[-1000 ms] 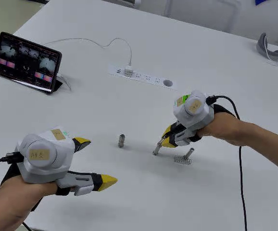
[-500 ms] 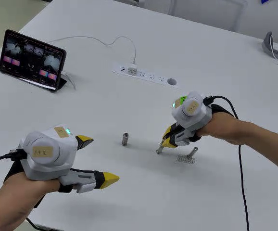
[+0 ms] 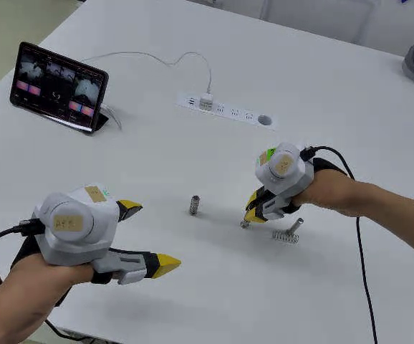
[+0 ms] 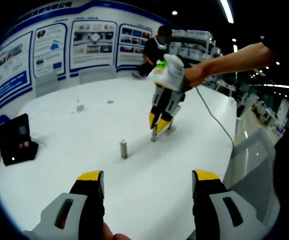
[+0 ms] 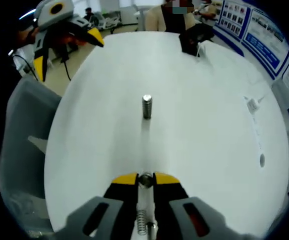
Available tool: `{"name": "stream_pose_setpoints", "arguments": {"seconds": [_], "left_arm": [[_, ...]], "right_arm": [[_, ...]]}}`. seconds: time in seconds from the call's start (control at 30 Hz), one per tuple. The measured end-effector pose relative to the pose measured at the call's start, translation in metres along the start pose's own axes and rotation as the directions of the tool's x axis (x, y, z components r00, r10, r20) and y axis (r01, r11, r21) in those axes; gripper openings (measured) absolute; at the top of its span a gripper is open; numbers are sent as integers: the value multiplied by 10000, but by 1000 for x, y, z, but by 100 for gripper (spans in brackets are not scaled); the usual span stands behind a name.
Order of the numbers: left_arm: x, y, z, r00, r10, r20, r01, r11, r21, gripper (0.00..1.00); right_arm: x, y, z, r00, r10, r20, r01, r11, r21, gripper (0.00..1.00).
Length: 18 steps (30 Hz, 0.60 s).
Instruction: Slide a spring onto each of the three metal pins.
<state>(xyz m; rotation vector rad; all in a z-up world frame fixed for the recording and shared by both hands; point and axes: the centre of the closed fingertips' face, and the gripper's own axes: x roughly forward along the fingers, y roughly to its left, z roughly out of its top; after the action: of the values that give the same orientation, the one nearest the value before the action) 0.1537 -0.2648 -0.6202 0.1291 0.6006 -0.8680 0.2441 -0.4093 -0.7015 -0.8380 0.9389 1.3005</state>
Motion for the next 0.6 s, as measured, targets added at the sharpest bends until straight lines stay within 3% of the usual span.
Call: {"name": "stream_pose_setpoints", "arguments": {"seconds": [0.6], "left_arm": [[0, 4, 0, 10000, 50, 13, -50, 10000, -14, 73]], "right_arm": [[12, 0, -7, 9997, 72, -241, -73, 10000, -11, 13]]}}
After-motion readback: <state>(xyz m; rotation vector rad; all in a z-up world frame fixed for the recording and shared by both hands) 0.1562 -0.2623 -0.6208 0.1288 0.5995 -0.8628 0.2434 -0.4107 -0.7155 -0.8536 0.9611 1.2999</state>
